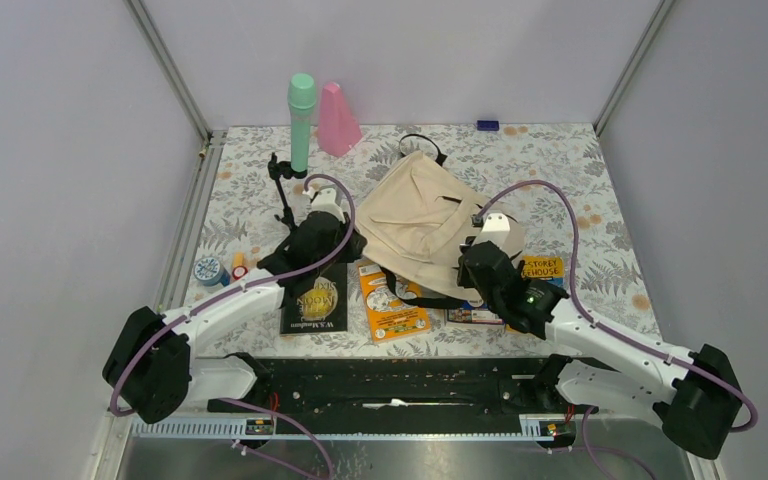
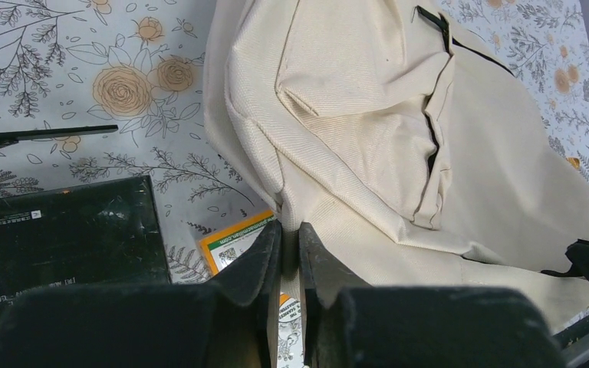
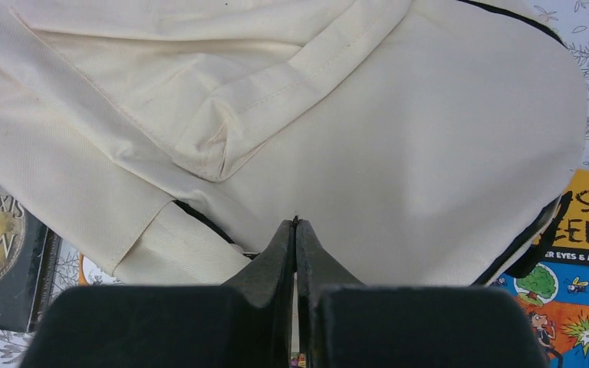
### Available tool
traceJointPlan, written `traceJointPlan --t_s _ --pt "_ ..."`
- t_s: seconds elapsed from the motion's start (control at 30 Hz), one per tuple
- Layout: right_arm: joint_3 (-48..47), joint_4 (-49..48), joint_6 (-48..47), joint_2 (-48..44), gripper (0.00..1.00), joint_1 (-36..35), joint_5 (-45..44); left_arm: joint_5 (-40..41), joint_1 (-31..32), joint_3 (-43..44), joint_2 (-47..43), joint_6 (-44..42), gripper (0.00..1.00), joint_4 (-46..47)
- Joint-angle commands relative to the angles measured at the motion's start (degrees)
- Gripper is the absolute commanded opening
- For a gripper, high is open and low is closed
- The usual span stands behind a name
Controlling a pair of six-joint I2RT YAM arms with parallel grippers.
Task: Pack the student bag
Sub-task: Unzip the student bag at the center of the board.
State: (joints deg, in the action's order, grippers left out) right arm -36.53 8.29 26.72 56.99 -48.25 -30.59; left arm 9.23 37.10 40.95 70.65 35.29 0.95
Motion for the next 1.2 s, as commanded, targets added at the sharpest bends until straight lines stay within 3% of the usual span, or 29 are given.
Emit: traceJointPlan --t_s 0.0,0.57,0.7,0.93,1.17 --pt "-0.57 0.38 -1.39 -1.84 0.00 -0.61 -4.74 1.90 -1.38 2.82 0.09 -2.14 0.00 3.00" --pt "0.69 3.77 0.19 -12.36 0.00 -0.65 -6.29 1.33 -4.81 1.50 0.13 -2.79 0.00 2.62" --pt "1.28 4.81 -0.77 -13.46 0.00 -0.59 -11.27 0.60 -5.95 1.26 -0.05 -2.71 0.00 2.65" --pt "-0.81 7.62 -6.15 -13.37 0.00 2.92 -13.98 1.89 -6.37 1.85 0.34 -3.64 0.00 0.98" --pt "0.36 7.63 -4.20 -14.06 0.00 5.54 -13.76 2.49 -7.21 1.38 0.71 -3.24 0.00 0.00"
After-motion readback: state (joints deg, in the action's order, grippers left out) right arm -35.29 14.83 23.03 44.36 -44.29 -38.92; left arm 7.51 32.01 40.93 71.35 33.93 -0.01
